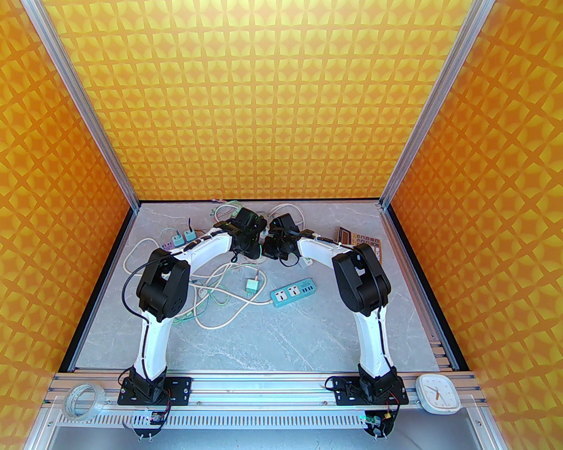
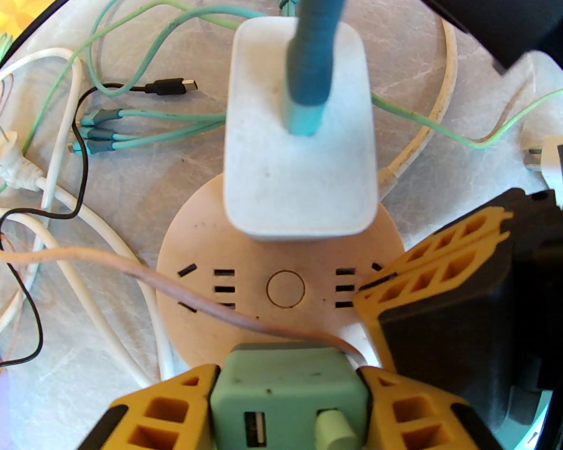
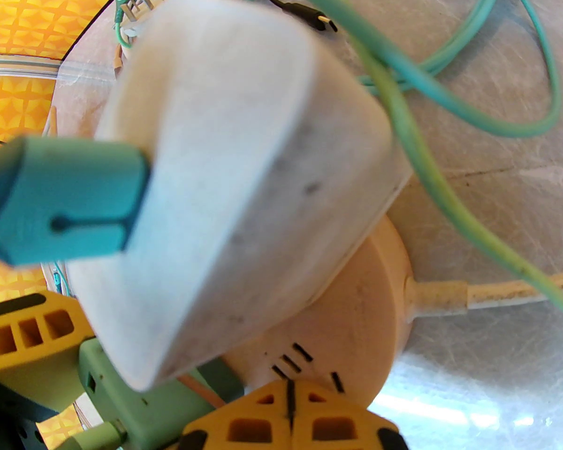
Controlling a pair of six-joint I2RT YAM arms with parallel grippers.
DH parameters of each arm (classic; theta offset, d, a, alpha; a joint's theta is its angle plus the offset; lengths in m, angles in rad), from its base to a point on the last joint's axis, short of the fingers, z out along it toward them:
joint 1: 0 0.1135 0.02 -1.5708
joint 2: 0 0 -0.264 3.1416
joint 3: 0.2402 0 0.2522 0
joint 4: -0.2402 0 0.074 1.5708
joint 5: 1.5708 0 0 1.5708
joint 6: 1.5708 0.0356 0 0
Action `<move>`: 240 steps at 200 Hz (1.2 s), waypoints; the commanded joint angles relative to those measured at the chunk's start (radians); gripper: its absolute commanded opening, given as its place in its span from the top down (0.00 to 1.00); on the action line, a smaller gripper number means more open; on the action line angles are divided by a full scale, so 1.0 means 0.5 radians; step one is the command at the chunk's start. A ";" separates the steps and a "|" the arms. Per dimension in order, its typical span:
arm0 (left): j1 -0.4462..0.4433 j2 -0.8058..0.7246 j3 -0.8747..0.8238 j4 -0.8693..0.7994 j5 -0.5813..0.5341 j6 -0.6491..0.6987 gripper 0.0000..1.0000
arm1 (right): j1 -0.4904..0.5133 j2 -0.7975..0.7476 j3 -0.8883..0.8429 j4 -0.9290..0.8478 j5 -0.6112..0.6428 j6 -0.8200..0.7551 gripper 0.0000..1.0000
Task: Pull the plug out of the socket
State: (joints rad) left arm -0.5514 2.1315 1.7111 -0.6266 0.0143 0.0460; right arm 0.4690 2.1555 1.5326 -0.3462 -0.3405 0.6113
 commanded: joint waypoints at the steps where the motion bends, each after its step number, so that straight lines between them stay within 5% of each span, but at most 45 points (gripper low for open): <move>1: -0.067 -0.014 0.076 0.065 -0.056 0.061 0.95 | 0.023 0.213 -0.070 -0.365 0.190 -0.044 1.00; 54: 0.183 -0.152 -0.061 0.249 0.471 -0.259 0.96 | 0.027 0.216 -0.056 -0.392 0.199 -0.055 1.00; 84: 0.165 -0.124 -0.010 0.175 0.454 -0.206 0.96 | 0.028 0.223 -0.045 -0.400 0.202 -0.051 1.00; 120: 0.001 -0.078 0.030 0.104 0.094 -0.039 0.97 | 0.030 0.227 -0.032 -0.411 0.206 -0.053 1.00; 173: -0.037 -0.090 -0.009 0.139 -0.062 0.002 0.98 | 0.029 0.230 -0.026 -0.419 0.211 -0.052 1.00; 240: 0.187 -0.217 -0.122 0.307 0.484 -0.285 0.96 | 0.030 0.227 -0.029 -0.415 0.204 -0.061 1.00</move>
State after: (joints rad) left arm -0.4843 2.1117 1.6501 -0.5610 0.1490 -0.0368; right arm 0.4767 2.1719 1.5677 -0.3767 -0.3191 0.5964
